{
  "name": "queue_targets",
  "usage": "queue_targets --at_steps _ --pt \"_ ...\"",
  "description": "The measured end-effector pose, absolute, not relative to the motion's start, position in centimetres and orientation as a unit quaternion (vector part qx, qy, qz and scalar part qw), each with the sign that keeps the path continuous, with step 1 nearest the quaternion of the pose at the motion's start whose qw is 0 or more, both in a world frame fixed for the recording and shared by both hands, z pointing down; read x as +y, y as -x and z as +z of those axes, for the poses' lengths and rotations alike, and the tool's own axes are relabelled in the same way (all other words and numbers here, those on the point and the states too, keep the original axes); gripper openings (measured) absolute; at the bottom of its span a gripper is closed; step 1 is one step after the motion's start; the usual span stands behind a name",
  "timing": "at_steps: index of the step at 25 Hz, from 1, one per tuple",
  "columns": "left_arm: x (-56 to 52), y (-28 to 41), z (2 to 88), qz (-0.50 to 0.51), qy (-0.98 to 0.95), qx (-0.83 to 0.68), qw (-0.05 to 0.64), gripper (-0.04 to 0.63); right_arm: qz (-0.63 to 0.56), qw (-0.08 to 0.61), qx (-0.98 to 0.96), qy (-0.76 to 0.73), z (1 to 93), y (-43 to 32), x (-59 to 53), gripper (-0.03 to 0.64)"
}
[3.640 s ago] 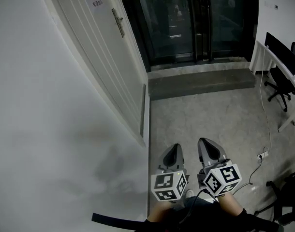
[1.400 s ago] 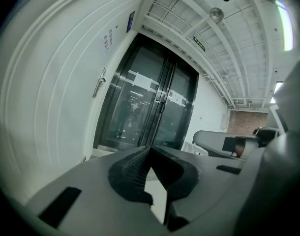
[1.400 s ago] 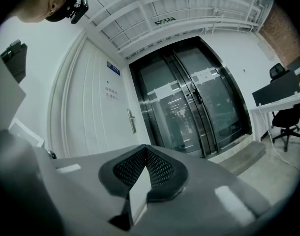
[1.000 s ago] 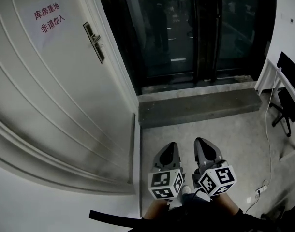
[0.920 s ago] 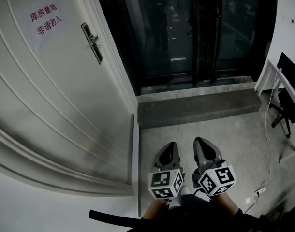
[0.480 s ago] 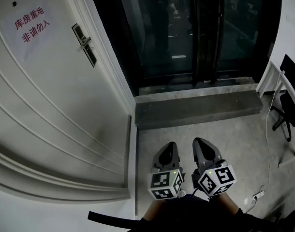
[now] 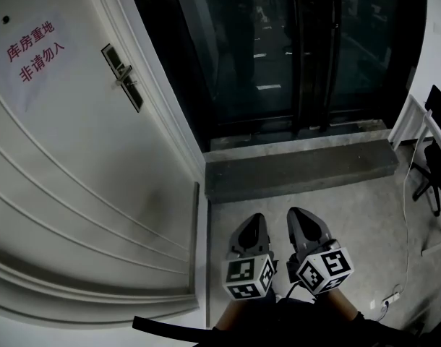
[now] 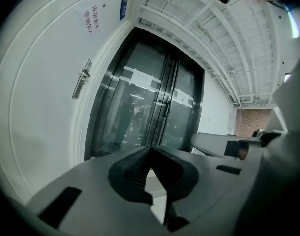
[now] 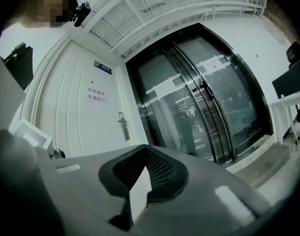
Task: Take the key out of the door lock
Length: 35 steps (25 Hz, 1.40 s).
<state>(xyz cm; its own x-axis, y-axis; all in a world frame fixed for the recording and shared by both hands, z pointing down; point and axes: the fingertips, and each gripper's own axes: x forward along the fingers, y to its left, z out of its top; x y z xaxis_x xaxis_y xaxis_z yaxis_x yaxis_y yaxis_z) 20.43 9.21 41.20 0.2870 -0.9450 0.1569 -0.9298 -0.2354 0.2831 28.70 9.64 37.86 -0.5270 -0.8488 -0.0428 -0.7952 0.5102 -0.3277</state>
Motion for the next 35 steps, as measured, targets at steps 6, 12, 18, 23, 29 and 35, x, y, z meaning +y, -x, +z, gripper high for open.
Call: queue_targets --at_steps 6,12,18,23,29,35 --pt "3.5 -19.2 40.0 -0.026 -0.795 -0.587 0.152 0.0 -0.134 0.107 0.86 0.48 37.2 -27.4 4.0 0.002" --pt "-1.9 -16.8 39.8 -0.028 -0.795 -0.586 0.152 0.0 -0.133 0.106 0.862 0.478 37.0 -24.8 -1.2 0.002" --pt "-6.0 -14.0 40.1 -0.027 -0.793 -0.588 0.155 0.0 -0.136 0.105 0.861 0.478 37.2 -22.1 -5.4 0.002" --pt "-8.8 -11.8 40.1 -0.032 -0.792 -0.589 0.156 0.0 -0.131 0.105 0.863 0.477 37.2 -20.0 -8.1 0.002" --pt "-10.8 -10.5 42.1 -0.024 -0.793 -0.583 0.175 0.0 -0.139 0.099 0.858 0.484 38.6 -18.6 -10.2 0.002" --pt "-12.6 -9.4 42.5 -0.028 -0.788 -0.588 0.18 0.0 -0.143 0.09 0.859 0.483 39.2 -17.7 -12.1 0.002"
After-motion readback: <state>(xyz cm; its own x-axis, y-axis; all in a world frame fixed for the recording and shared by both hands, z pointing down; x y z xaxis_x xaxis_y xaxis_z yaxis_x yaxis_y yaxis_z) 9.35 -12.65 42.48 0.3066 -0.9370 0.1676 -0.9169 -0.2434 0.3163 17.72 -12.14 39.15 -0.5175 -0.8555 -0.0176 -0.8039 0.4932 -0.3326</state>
